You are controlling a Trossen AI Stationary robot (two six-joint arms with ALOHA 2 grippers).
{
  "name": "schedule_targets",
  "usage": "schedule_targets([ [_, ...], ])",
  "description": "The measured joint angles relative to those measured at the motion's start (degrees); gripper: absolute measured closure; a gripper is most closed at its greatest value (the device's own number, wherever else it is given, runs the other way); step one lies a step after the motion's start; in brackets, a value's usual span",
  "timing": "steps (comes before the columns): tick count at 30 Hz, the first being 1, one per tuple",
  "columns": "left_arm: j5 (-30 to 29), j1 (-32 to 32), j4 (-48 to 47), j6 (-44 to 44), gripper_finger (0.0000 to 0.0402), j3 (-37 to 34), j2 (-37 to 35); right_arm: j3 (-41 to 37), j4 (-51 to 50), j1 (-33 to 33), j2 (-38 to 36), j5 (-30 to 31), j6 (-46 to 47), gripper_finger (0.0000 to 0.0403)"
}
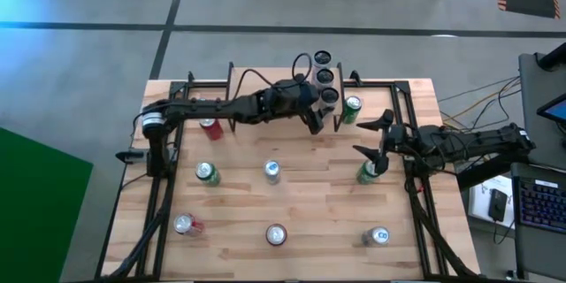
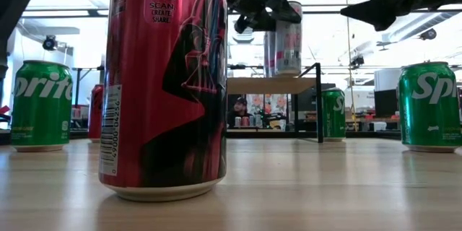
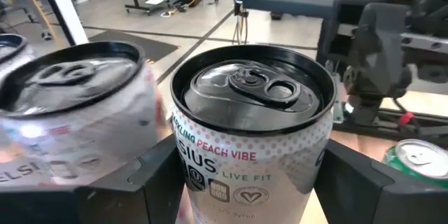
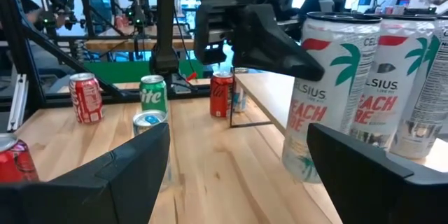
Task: Place canned beverage on shelf
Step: Put the white pink soda can on the shelf aligned with the other white pink soda can
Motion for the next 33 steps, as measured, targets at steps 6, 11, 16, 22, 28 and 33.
schedule_targets([
  [6, -0.4, 0.3, 0.0, 0.3, 0.0157, 0.1, 0.1, 0.0, -1.5, 0.0, 0.0, 0.0, 0.6, 0.0076],
  [11, -0.2, 0.9, 0.0, 0.6, 0.0157, -0.1, 0.0, 0.0, -2.8, 0.0, 0.0, 0.0, 2.1, 0.0076],
  [16, -0.2, 2.1, -0.2, 0.7, 0.0157, -0.1, -0.2, 0.0, -3.3, 0.0, 0.0, 0.0, 3.0, 0.0076],
  [22, -0.1, 3.2, -0.5, 0.9, 0.0153, -0.1, -0.3, 0.0, -3.4, 0.0, 0.0, 0.0, 2.8, 0.0076],
  [28, 0.0, 4.0, -0.4, 1.2, 0.0124, -0.2, -0.3, 0.0, -3.3, 0.0, 0.0, 0.0, 2.5, 0.0076],
  [33, -0.2, 4.9, -0.4, 1.4, 0.0114, -0.2, -0.3, 0.0, -2.9, 0.0, 0.1, 0.0, 2.5, 0.0076],
])
